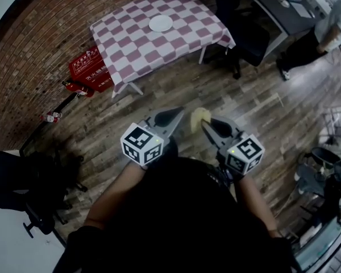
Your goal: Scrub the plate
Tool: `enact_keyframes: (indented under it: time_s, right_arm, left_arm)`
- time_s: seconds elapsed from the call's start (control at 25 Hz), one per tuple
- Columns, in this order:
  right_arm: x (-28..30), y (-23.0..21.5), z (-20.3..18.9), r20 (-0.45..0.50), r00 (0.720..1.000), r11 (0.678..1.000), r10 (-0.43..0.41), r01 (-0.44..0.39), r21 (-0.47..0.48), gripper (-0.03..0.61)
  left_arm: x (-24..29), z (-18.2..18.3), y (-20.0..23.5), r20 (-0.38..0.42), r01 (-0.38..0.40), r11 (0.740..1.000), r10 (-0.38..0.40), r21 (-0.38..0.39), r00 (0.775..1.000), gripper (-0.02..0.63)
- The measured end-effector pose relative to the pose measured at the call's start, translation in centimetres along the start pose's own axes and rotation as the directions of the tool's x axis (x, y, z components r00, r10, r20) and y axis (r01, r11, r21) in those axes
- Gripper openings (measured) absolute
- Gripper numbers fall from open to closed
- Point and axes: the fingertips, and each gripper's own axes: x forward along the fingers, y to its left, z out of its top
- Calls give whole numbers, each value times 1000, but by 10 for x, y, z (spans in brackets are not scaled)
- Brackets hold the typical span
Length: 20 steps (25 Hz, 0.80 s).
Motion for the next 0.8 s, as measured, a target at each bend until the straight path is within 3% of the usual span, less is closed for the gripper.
enact_keyframes:
  time_s: [0.16,0.32,0.8]
  right_arm:
    - [37,-28,28,32,999,998,-37,35,60,46]
    - [85,-47,52,12,997,997,-74,74,31,46]
    - [207,-56,100,-14,997,998,-70,70,2,46]
  left_arm:
    - [16,24,39,-20,48,999,-48,13,999,9]
    - [18,47,89,-30,75,997,-75,15,997,9]
    - [3,96,211,32,55,998,-55,11,998,9]
